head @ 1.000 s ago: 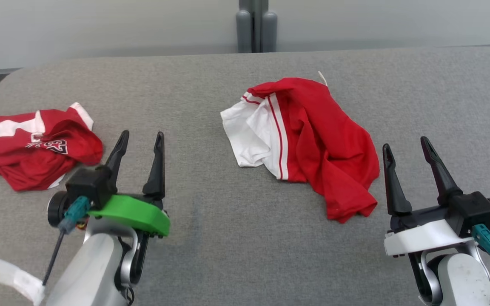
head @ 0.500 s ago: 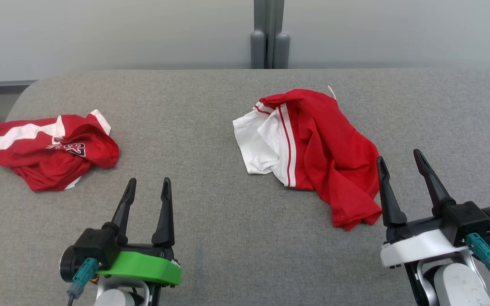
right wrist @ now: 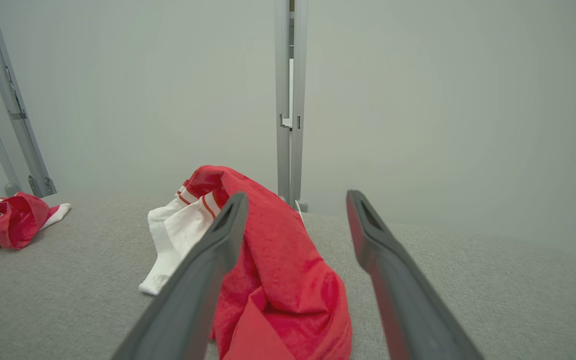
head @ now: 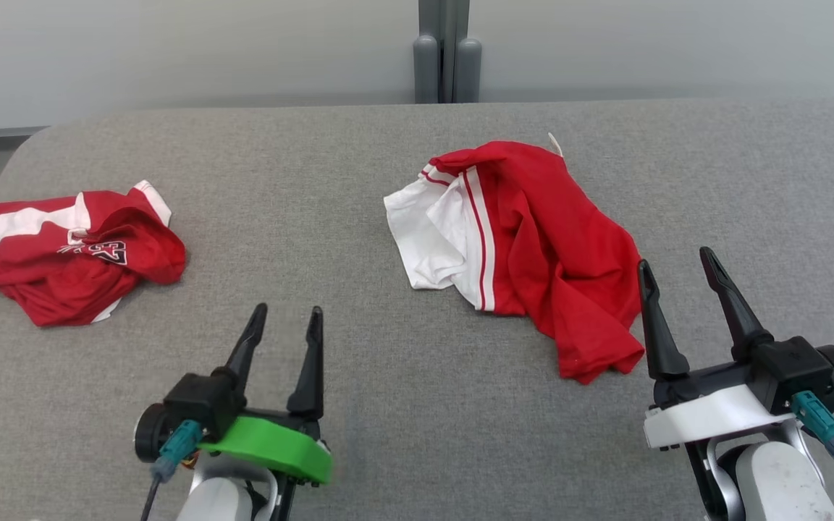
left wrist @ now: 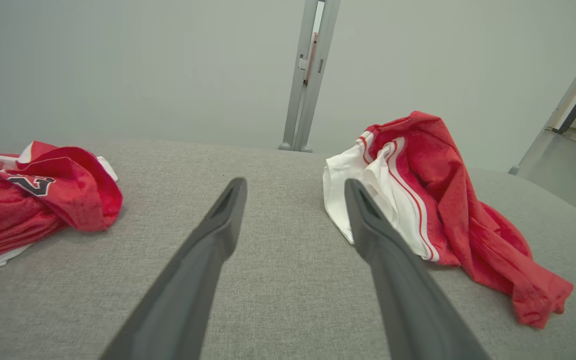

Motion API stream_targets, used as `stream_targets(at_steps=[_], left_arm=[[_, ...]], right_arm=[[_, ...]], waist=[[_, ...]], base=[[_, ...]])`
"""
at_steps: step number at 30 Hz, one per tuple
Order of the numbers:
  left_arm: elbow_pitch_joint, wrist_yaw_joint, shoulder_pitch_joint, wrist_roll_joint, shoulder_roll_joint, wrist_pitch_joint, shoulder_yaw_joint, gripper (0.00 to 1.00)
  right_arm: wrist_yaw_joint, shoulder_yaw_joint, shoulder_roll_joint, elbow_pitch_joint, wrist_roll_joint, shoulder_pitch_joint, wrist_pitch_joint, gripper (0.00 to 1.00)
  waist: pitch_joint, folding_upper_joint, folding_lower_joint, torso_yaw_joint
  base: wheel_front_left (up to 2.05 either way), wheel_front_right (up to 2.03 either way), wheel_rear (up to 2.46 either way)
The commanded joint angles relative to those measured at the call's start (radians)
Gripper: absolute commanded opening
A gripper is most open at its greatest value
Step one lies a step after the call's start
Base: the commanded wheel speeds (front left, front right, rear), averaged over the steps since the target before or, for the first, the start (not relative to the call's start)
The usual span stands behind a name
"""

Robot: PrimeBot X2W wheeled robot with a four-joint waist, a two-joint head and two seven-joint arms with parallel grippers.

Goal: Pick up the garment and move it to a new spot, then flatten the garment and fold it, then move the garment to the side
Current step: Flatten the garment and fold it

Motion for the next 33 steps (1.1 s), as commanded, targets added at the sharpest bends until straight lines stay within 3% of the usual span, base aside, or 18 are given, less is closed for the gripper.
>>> stream_targets(at_steps=[1,13,27,33], left_arm=[[0.033,-0.008,-0.039,0.001,0.000,-0.001,-0.023,1.00],[0.334,-0.013,-0.334,-0.094,0.001,0.094,-0.183,1.00],[0.535,0.044,-0.550,-0.171,0.002,0.100,-0.220,1.00],[0.588,0.034,-0.590,-0.192,0.001,0.081,-0.229,1.00]], right_arm=[[-0.001,0.000,-0.002,-0.004,-0.007,-0.013,-0.003,1.00],[-0.001,0.000,-0.002,-0.012,0.012,-0.060,-0.003,1.00],[-0.001,-0.009,-0.002,-0.017,0.038,-0.086,-0.003,1.00],[-0.001,-0.016,-0.002,-0.019,0.046,-0.089,-0.003,1.00]], waist=[[0.023,0.0000,0.0000,-0.018],[0.120,0.0000,0.0000,-0.129],[0.191,0.0000,0.0000,-0.243],[0.200,0.0000,0.0000,-0.254]], base=[[0.00,0.00,0.00],[0.00,0.00,0.00],[0.00,0.00,0.00],[0.00,0.00,0.00]])
